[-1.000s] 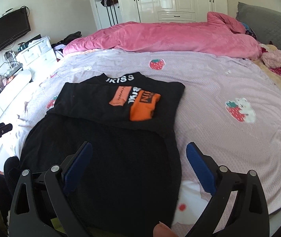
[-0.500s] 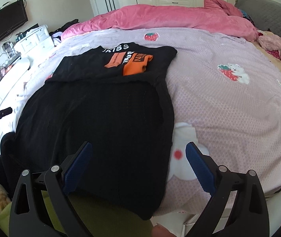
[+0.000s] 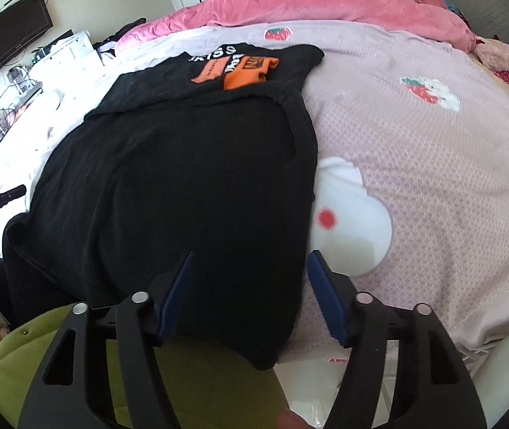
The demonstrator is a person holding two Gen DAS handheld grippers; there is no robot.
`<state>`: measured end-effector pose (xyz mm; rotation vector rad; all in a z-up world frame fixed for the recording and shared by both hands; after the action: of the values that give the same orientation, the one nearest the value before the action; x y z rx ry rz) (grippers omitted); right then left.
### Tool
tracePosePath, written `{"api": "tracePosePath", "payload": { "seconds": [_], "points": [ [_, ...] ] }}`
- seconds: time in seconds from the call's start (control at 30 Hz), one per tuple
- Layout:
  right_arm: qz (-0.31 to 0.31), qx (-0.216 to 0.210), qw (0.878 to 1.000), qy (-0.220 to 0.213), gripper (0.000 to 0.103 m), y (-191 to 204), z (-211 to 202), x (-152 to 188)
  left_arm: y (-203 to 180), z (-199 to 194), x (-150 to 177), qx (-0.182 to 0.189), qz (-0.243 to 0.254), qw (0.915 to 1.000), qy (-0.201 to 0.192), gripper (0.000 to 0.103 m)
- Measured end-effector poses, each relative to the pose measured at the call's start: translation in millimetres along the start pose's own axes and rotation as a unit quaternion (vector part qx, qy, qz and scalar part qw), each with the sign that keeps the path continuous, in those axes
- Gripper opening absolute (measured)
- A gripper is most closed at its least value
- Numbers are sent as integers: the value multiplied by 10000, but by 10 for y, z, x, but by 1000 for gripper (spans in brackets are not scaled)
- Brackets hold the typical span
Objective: Fold small clothes
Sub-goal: 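Grasp the shirt hem with the right tool while the left tool grasps the hem too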
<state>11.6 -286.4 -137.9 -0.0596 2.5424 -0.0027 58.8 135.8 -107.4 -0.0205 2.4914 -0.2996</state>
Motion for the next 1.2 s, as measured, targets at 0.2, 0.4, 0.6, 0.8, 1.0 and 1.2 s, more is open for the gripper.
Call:
{"api": "tracePosePath", "payload": {
  "seconds": [0.2,0.4,0.6,0.8,1.0,1.2],
  "points": [
    [-75,62,9999,49,28,-40,53,68,14,10,31,4,-10,10000,48,94],
    [-128,-127,9998,1,17,-77,7,97,-54,98,115,270,-7,9994,203,93],
    [47,-226,9997,-31,25,-103,93,134,-201,266,247,711,-11,9961,519,69],
    [140,-418,9990,-70,10,-113,34,93,-295,382,340,758,47,9947,692,51],
    [214,-740,9955,-558,7,-108,-278,-155,-354,267,272,802,58,9953,542,14],
    [381,-855,9912,-932,7,-228,-439,-474,-369,-10,36,1037,-131,9945,110,3]
  ]
}}
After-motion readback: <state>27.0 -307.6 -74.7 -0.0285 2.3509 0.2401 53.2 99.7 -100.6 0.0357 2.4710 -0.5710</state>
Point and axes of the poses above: each gripper's, at about its wrist camera, not at the fingertips, and z roughly the way its jaws point, y to its left, x to its underside, the point moved 10 cm from there along z, roughly the way its jaws point, and after that the axes turned 13 degrees about x, right-handed, at the moved point
